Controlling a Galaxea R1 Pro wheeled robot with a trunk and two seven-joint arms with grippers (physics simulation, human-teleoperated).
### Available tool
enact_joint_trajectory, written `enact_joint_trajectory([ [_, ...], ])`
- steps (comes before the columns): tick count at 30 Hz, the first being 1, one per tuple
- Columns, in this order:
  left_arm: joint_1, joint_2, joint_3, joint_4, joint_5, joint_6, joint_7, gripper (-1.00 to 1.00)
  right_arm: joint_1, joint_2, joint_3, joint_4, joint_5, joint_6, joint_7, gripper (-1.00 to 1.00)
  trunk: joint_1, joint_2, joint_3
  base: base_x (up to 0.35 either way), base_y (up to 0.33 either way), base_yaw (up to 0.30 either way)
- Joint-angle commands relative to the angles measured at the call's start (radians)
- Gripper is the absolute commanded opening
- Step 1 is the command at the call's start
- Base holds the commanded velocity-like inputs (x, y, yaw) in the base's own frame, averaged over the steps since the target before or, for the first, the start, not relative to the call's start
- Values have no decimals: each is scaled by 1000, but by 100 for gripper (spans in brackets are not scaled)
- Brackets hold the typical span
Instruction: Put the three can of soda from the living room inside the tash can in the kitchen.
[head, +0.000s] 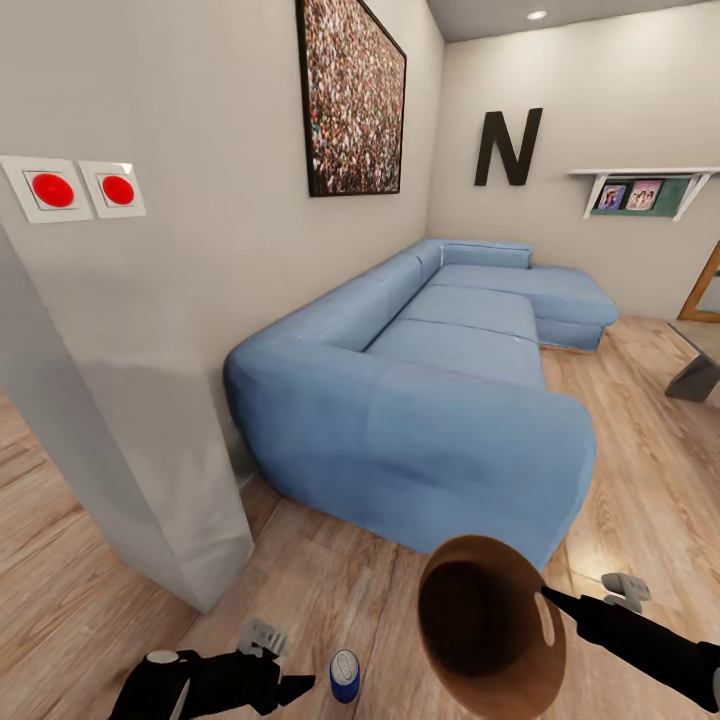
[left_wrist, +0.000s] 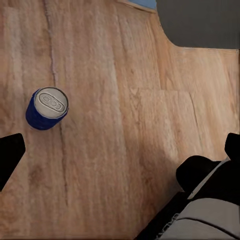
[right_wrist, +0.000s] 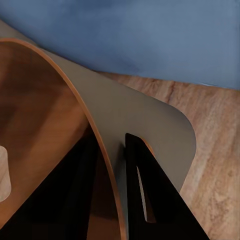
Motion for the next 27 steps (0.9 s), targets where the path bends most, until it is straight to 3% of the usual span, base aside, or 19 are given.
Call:
enact_joint_trajectory([
  [1,0,0,0,3,0,-1,-1,100,0,0,0,-1,-29,13,2,-100,0,0,0,0,0,0],
  [8,0,20,8,-45,0,-4,-93,100,0,0,0,-1,-29,14,2,-100,0,0,0,0,0,0],
  [23,0,26,9,-52,-4,8,-98,100,0,-2,1,-1,-29,17,5,-100,0,0,0,0,0,0],
  [27,0,27,11,-52,-26,8,-97,100,0,-14,2,0,-29,69,6,-100,0,0,0,0,0,0],
])
